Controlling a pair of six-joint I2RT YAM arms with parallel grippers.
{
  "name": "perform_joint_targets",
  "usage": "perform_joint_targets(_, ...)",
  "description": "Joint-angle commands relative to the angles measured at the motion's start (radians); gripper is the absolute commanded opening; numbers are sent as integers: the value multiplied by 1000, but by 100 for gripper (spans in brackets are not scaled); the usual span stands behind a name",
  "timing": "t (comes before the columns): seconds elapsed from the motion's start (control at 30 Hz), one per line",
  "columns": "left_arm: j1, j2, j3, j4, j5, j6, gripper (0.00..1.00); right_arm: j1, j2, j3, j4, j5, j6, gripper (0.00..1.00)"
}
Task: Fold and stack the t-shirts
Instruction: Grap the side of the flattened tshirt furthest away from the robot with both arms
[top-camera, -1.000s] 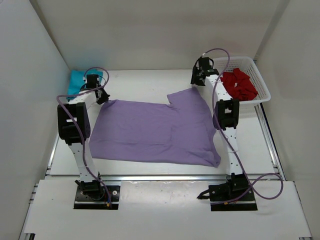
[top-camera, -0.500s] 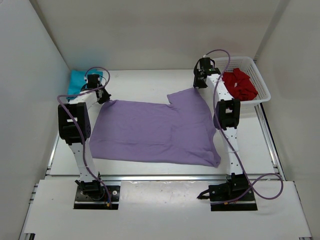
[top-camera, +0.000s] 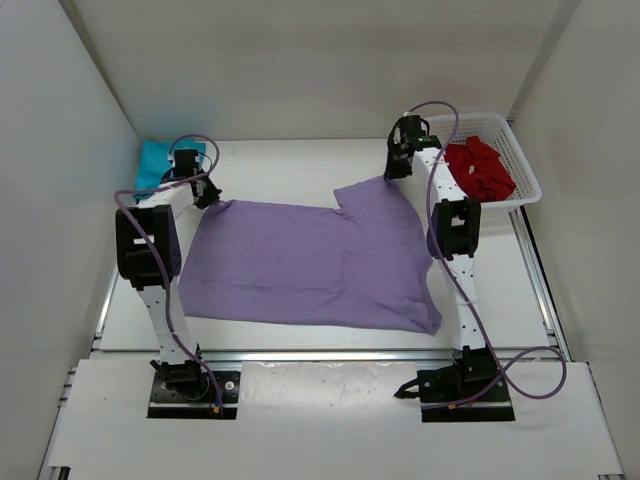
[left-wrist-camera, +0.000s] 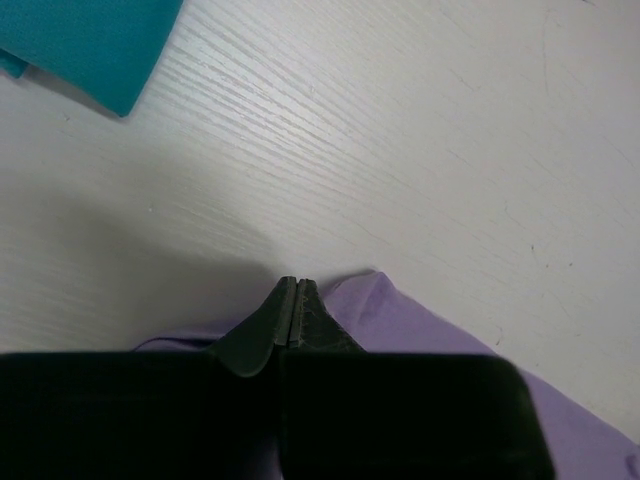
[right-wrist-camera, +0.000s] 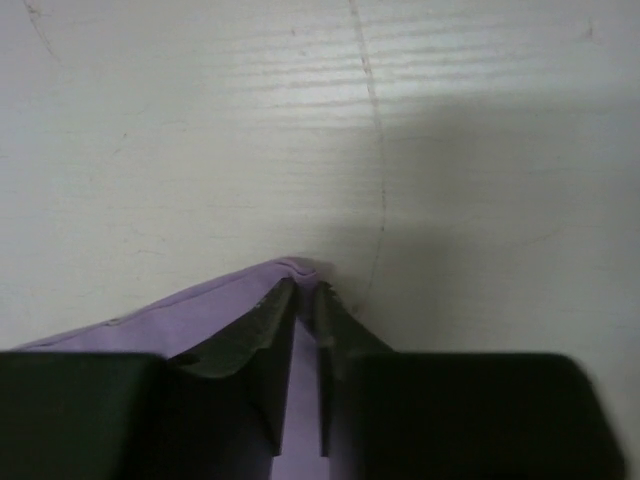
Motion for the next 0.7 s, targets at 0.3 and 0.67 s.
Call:
perform_joint_targets(0.3,36,-178,-126,114,99,-96,0,-6,-265,-98,-88,-38,-71,0)
perform_joint_targets(0.67,76,-284,-281,122,122,-52,0,32,-806,-813,39,-26,-93,0)
